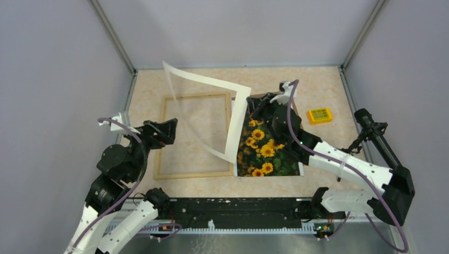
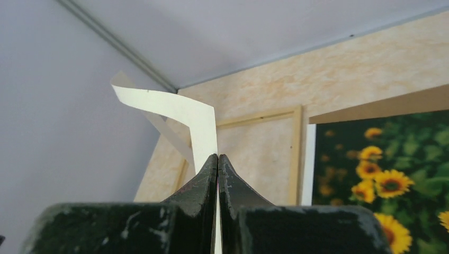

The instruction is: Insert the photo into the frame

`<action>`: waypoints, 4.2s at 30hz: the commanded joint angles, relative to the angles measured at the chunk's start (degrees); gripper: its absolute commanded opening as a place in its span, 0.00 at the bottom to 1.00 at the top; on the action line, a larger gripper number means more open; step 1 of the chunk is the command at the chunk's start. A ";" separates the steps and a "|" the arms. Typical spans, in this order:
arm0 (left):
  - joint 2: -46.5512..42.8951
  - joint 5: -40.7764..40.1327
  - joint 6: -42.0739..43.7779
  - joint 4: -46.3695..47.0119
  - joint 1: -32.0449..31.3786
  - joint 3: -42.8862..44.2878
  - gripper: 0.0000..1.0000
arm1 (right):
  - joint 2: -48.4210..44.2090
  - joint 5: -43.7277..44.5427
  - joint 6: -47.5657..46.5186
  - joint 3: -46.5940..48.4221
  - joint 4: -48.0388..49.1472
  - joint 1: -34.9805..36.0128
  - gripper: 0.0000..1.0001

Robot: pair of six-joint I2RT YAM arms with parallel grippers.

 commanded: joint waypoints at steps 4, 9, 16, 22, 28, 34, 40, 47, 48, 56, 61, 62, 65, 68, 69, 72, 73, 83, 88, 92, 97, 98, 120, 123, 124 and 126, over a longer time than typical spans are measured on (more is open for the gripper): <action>6.65 7.31 -1.11 5.34 0.23 -2.39 0.98 | -8.52 15.99 5.74 -6.07 -7.62 -0.43 0.00; 16.59 4.93 5.06 -1.00 0.27 2.84 0.99 | -12.96 18.03 12.05 -13.40 -11.21 -0.43 0.00; 23.06 -1.90 6.97 -6.36 0.29 4.83 0.99 | -13.98 12.19 12.38 -21.08 -5.70 -0.28 0.00; 24.14 -0.59 3.38 -7.69 0.31 2.32 0.99 | -13.37 7.04 15.56 -25.69 -3.71 2.50 0.06; 25.92 1.85 1.64 -5.94 0.44 0.49 0.99 | -13.80 2.34 17.72 -29.85 -3.17 5.24 0.20; 29.15 2.41 3.34 -5.83 0.63 3.29 0.99 | -15.76 -10.46 6.91 -36.16 4.59 4.93 0.63; 30.80 2.15 6.12 -7.12 1.47 6.09 0.99 | -14.16 -28.33 -4.40 -32.50 -8.53 -1.91 0.87; 34.95 6.11 9.28 -9.38 6.68 8.58 0.99 | -5.17 -30.99 -13.01 -19.86 -24.79 -5.76 0.91; 35.88 7.68 9.58 -9.61 8.32 8.76 0.99 | -3.00 -30.81 -12.92 -17.76 -26.03 -6.08 0.91; 42.90 23.50 10.15 -9.37 27.21 6.82 0.99 | 15.20 -30.81 -11.30 -1.01 -32.28 -10.93 0.92; 44.47 26.74 8.52 -5.61 36.61 2.17 0.99 | 25.16 -25.16 -17.16 10.00 -38.11 -11.93 0.91; 44.69 26.18 7.70 -5.30 37.26 1.51 0.99 | 27.07 -25.32 -18.10 11.60 -38.83 -12.52 0.89; 44.85 26.45 5.84 0.87 38.59 -3.49 0.99 | 32.28 -27.40 -19.87 15.17 -40.23 -14.70 0.81; 47.12 30.68 4.04 4.36 41.54 -5.67 0.99 | 35.20 -31.59 -20.71 16.45 -39.38 -16.52 0.78; 48.06 32.88 3.67 5.21 42.82 -6.16 0.99 | 35.96 -33.18 -20.94 16.57 -38.89 -17.03 0.78; 50.31 35.45 3.22 6.44 45.52 -6.73 0.99 | 39.05 -33.69 -21.45 18.48 -39.29 -17.48 0.78; 50.91 35.41 3.40 6.59 46.03 -6.74 0.99 | 40.11 -33.24 -21.66 19.26 -39.75 -17.49 0.79; 55.77 36.43 6.70 7.90 50.33 -7.63 0.99 | 44.56 -24.18 -21.75 24.03 -40.06 -17.40 0.64; 57.05 42.29 8.92 8.32 51.02 -7.82 0.99 | 46.71 -22.38 -20.32 25.58 -40.93 -16.20 0.61; 58.84 45.68 8.50 9.20 52.59 -8.52 0.99 | 48.41 -19.20 -20.48 27.52 -42.25 -14.07 0.61; 60.46 50.31 6.52 11.33 57.59 -10.48 0.99 | 50.11 -19.55 -19.41 30.23 -42.27 -12.68 0.61; 60.92 51.51 6.33 11.92 58.50 -10.77 0.99 | 50.77 -19.60 -18.75 30.93 -42.68 -12.66 0.61; 63.61 60.07 5.76 15.29 59.04 -12.78 0.99 | 32.30 -50.55 -0.24 9.89 -21.20 -15.19 0.64; 63.78 60.49 5.76 15.42 59.08 -12.81 0.99 | 29.33 -58.31 1.27 5.66 -16.20 -16.13 0.69; 63.81 60.51 5.74 15.41 59.07 -12.76 0.99 | 28.43 -59.62 1.62 4.43 -15.42 -16.57 0.70; 63.63 60.50 5.76 15.55 59.10 -12.81 0.99 | 26.57 -60.05 1.12 2.08 -14.79 -17.48 0.72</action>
